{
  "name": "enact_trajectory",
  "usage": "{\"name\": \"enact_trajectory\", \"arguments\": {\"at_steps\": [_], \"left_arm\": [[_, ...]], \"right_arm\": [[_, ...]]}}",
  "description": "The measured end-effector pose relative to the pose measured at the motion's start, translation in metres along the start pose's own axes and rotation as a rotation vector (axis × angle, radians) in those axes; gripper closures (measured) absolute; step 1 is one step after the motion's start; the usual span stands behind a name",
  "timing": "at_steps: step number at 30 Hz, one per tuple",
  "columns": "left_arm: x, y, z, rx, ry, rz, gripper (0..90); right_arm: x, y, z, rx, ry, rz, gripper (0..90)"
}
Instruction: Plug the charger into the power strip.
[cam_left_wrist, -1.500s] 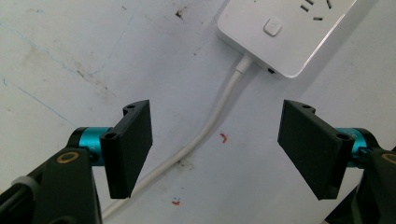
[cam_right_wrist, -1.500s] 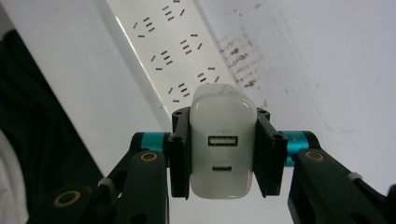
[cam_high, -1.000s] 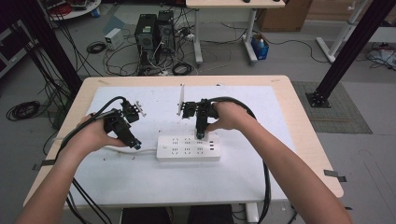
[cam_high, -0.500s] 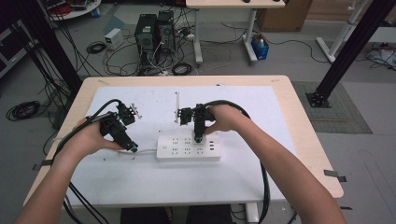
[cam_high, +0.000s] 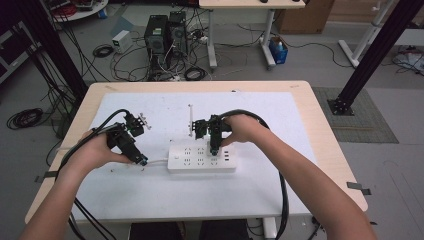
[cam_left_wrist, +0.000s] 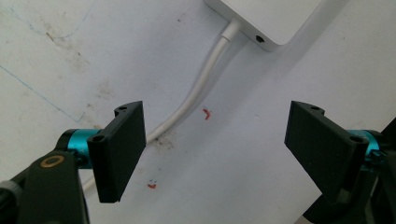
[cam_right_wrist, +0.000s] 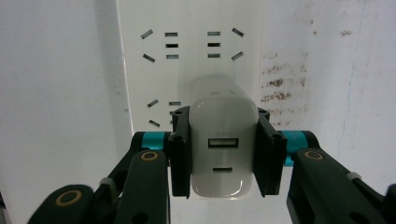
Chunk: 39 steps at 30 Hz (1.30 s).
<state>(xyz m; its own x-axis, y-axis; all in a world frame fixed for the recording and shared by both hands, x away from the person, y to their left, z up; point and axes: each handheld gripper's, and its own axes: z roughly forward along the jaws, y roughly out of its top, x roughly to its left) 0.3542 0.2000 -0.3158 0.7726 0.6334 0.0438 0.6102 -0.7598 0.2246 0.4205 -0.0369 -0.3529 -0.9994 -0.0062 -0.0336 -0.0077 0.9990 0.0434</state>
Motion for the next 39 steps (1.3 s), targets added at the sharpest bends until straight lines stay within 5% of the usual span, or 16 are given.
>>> {"name": "enact_trajectory", "arguments": {"at_steps": [8,12,16,20,22,24,29,33,39], "left_arm": [[-0.003,0.006,0.002,0.000,-0.009,0.007,20.7],[-0.003,0.008,0.000,-0.010,-0.012,0.011,20.7],[-0.003,0.009,-0.001,-0.012,-0.007,0.005,20.7],[-0.003,0.006,-0.003,-0.026,-0.013,0.003,20.7],[-0.002,0.005,-0.002,-0.018,-0.016,0.004,20.7],[-0.002,0.005,-0.002,-0.017,-0.016,0.005,20.7],[0.002,0.003,-0.006,-0.031,-0.013,0.001,20.7],[0.005,0.007,-0.011,-0.039,0.006,0.016,20.7],[0.010,0.020,-0.014,-0.052,0.026,0.027,20.7]], "right_arm": [[0.007,-0.001,0.003,-0.031,-0.038,-0.029,63.7],[0.008,-0.017,0.007,-0.138,-0.054,-0.020,62.8],[0.005,-0.011,0.010,-0.092,-0.030,-0.006,63.0],[0.001,-0.017,0.011,-0.139,0.000,0.018,62.8],[-0.005,-0.020,0.011,-0.155,0.043,0.066,60.3],[-0.012,-0.019,0.012,-0.121,0.088,0.138,41.5],[-0.014,-0.031,-0.023,-0.268,0.120,0.294,24.5],[-0.010,-0.066,-0.054,-0.286,0.023,0.398,21.9],[-0.006,-0.140,-0.084,-0.335,-0.077,0.699,20.3]]}}
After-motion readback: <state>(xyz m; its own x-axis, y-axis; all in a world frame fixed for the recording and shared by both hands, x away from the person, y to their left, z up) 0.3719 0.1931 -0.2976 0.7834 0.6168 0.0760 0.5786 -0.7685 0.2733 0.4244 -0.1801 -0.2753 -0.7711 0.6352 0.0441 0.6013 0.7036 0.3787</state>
